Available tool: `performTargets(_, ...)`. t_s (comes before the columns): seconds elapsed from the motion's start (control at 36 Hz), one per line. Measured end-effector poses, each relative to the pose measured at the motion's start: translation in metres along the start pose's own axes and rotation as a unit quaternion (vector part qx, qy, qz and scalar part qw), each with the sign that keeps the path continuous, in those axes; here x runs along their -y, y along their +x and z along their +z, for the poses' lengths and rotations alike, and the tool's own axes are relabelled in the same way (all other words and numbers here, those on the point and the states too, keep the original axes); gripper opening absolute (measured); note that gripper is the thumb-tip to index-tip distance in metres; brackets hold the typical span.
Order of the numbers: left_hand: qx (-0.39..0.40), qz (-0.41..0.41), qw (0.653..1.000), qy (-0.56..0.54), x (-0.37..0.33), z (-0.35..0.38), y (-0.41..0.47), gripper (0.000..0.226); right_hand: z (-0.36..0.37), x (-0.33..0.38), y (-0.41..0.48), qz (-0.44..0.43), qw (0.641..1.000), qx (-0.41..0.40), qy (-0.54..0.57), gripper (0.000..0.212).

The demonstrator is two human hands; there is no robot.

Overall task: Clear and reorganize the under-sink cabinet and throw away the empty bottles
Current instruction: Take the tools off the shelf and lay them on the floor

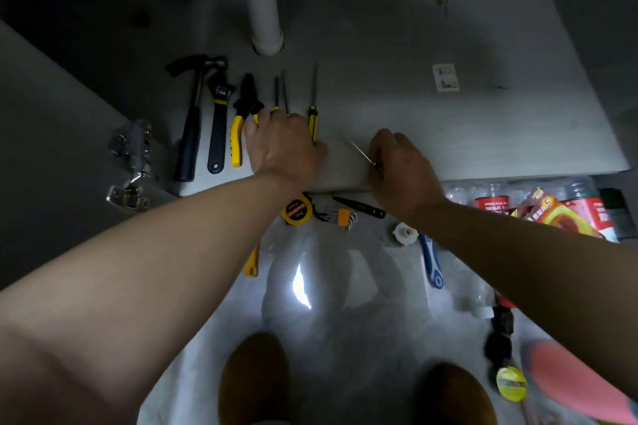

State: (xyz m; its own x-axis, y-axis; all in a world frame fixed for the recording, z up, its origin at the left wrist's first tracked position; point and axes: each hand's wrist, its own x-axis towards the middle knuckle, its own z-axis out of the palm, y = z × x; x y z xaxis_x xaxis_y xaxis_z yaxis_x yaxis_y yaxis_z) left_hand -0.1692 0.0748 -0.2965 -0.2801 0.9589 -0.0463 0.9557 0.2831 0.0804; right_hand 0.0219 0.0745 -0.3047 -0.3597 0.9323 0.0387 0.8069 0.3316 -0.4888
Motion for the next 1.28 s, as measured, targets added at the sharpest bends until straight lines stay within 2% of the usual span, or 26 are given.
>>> performTargets(0.11, -0.034, 0.021, 0.999, -0.023, 0.0, -0.002, -0.011, 0.029, -0.012, -0.008, -0.027, -0.052, 0.996, 0.044, 0.065, 0.019)
performTargets(0.17, -0.055, 0.049, 0.995, -0.068, 0.003, -0.002, -0.022, 0.022, -0.013, -0.012, -0.041, -0.085, 0.987, 0.103, 0.083, 0.016)
performTargets(0.22, -0.055, 0.074, 0.987, -0.129, 0.008, -0.001, -0.036, 0.018, -0.009, -0.016, -0.055, -0.073, 0.978, 0.177, 0.079, 0.012)
performTargets(0.31, 0.006, 0.086, 0.965, -0.249, 0.013, 0.003, -0.062, 0.014, 0.008, -0.026, -0.078, -0.025, 0.958, 0.285, 0.031, 0.006)
performTargets(0.36, 0.055, 0.11, 0.943, -0.308, 0.016, 0.007, -0.081, 0.012, 0.02, -0.032, -0.09, 0.006, 0.94, 0.342, -0.002, 0.011)
performTargets(0.47, 0.17, 0.15, 0.905, -0.359, 0.027, 0.027, -0.12, 0.011, 0.035, -0.04, -0.102, 0.047, 0.911, 0.41, -0.019, 0.019)
performTargets(0.58, 0.288, 0.123, 0.881, -0.355, 0.041, 0.053, -0.143, 0.01, 0.039, -0.043, -0.104, 0.058, 0.91, 0.406, -0.06, 0.024)
performTargets(0.75, 0.371, 0.109, 0.873, -0.297, 0.054, 0.074, -0.155, 0.016, 0.04, -0.036, -0.102, 0.034, 0.909, 0.389, -0.144, 0.023)
performTargets(0.86, 0.423, 0.058, 0.851, -0.307, 0.045, 0.081, -0.158, 0.022, 0.039, -0.041, -0.098, 0.049, 0.933, 0.33, -0.134, 0.019)
performTargets(0.97, 0.486, -0.001, 0.814, -0.318, 0.035, 0.086, -0.158, 0.024, 0.034, -0.043, -0.094, 0.032, 0.94, 0.322, -0.107, 0.013)
performTargets(1.03, 0.497, -0.019, 0.806, -0.32, 0.03, 0.088, -0.158, 0.025, 0.032, -0.043, -0.093, 0.016, 0.939, 0.327, -0.103, 0.015)
performTargets(1.11, 0.52, -0.031, 0.793, -0.316, 0.021, 0.091, -0.158, 0.012, 0.03, -0.042, -0.092, 0.01, 0.942, 0.329, -0.068, 0.005)
performTargets(1.17, 0.541, -0.027, 0.786, -0.298, 0.018, 0.093, -0.156, 0.01, 0.029, -0.039, -0.091, 0.012, 0.942, 0.331, -0.053, 0.008)
performTargets(1.28, 0.529, 0.032, 0.809, -0.256, 0.018, 0.086, -0.146, 0.015, 0.031, -0.033, -0.089, 0.025, 0.949, 0.315, -0.022, 0.008)
